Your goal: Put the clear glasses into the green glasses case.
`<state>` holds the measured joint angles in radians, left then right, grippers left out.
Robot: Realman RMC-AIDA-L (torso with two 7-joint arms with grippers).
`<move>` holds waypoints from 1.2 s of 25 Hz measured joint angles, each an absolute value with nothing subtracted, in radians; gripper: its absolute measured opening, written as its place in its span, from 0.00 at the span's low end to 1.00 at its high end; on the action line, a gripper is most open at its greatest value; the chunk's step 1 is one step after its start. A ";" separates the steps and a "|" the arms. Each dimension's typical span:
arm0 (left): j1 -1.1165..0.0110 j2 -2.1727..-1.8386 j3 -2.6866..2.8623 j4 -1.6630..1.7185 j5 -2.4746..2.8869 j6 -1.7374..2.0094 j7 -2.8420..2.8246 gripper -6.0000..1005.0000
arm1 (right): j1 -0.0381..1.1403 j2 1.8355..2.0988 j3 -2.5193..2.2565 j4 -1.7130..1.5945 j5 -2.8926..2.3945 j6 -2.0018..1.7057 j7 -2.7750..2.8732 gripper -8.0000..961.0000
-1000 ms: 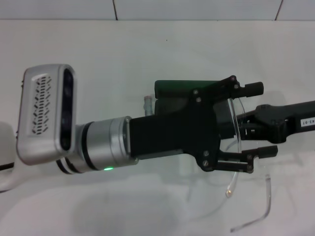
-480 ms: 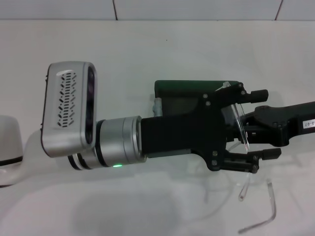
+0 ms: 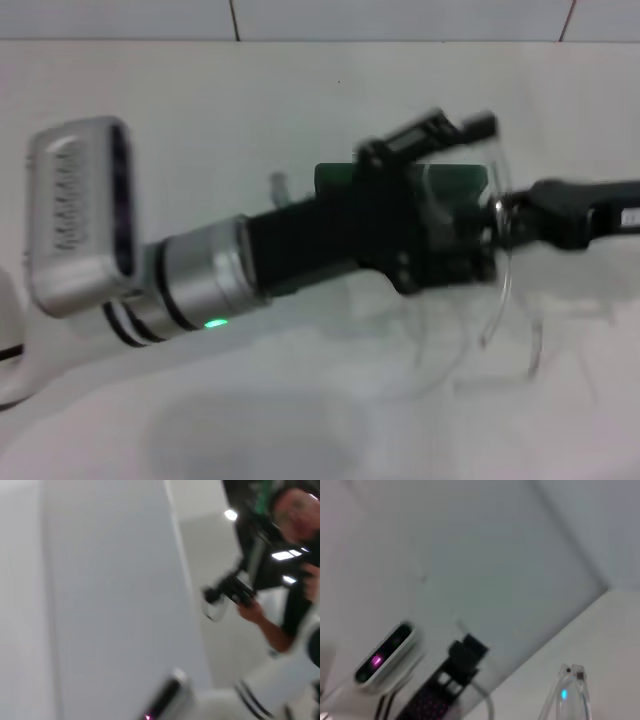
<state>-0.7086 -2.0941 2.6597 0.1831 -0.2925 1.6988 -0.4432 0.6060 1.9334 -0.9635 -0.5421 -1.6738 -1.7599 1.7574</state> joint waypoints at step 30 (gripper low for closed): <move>-0.803 -2.089 2.447 0.106 0.187 1.755 -0.574 0.87 | 0.454 1.959 -0.559 -0.534 -1.408 -1.837 1.621 0.14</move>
<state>-0.8026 -2.0893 2.4472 0.1065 0.1869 1.7549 -0.5736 0.4539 1.9593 -0.5594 -0.5341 -1.4077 -1.8372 1.6205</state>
